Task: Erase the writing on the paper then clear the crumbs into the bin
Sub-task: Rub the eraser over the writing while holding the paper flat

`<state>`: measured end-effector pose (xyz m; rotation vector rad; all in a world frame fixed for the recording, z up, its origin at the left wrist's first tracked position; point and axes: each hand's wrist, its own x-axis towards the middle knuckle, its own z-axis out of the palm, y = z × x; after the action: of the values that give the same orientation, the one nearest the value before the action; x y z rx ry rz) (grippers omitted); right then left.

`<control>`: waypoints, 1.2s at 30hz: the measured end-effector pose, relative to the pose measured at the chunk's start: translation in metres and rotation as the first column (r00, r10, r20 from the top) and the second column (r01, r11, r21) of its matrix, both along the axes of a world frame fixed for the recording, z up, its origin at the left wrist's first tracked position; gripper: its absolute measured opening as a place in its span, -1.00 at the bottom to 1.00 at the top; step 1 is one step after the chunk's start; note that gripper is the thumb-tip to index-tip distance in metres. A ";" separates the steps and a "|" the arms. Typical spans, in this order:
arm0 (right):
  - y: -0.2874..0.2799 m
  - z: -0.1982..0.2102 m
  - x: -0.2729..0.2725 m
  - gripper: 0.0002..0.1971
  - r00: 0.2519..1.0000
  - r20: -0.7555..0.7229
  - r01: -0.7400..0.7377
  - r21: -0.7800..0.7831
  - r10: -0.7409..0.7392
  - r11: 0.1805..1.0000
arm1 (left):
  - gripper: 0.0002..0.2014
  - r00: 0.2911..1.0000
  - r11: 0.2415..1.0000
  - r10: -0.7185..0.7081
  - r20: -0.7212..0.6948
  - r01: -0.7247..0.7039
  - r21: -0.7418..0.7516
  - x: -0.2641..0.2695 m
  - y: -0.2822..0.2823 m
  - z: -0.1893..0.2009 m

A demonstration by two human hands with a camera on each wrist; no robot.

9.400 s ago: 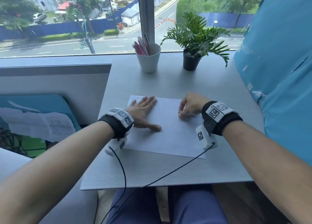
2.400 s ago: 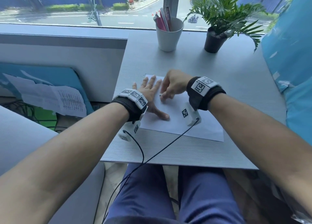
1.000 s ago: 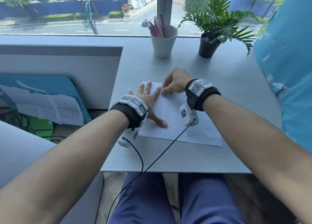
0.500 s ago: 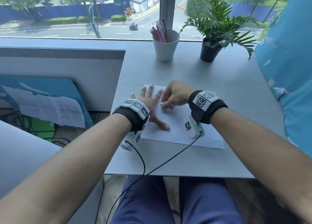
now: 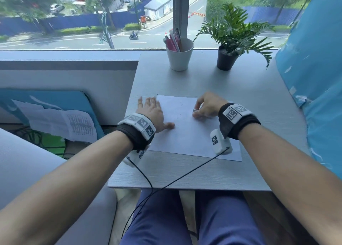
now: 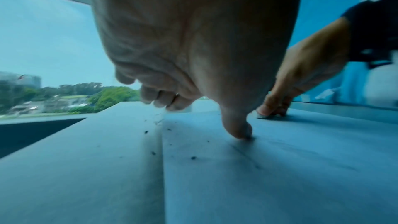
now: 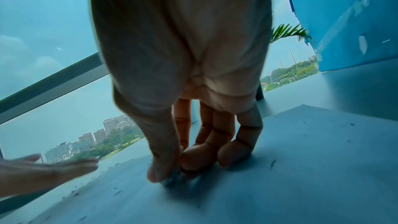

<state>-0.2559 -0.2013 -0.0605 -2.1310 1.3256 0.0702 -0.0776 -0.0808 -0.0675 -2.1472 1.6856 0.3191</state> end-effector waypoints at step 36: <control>0.001 0.002 -0.018 -0.90 0.999 -0.018 -0.043 0.042 0.044 0.998 | -0.02 0.839 0.917 -0.378 -0.392 0.399 -0.030 -0.040 0.008 -0.025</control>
<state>-0.2743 -0.2005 -0.0589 -2.1295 1.2775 0.1356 -0.1175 -0.0731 -0.0923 -1.7183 2.2550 0.6986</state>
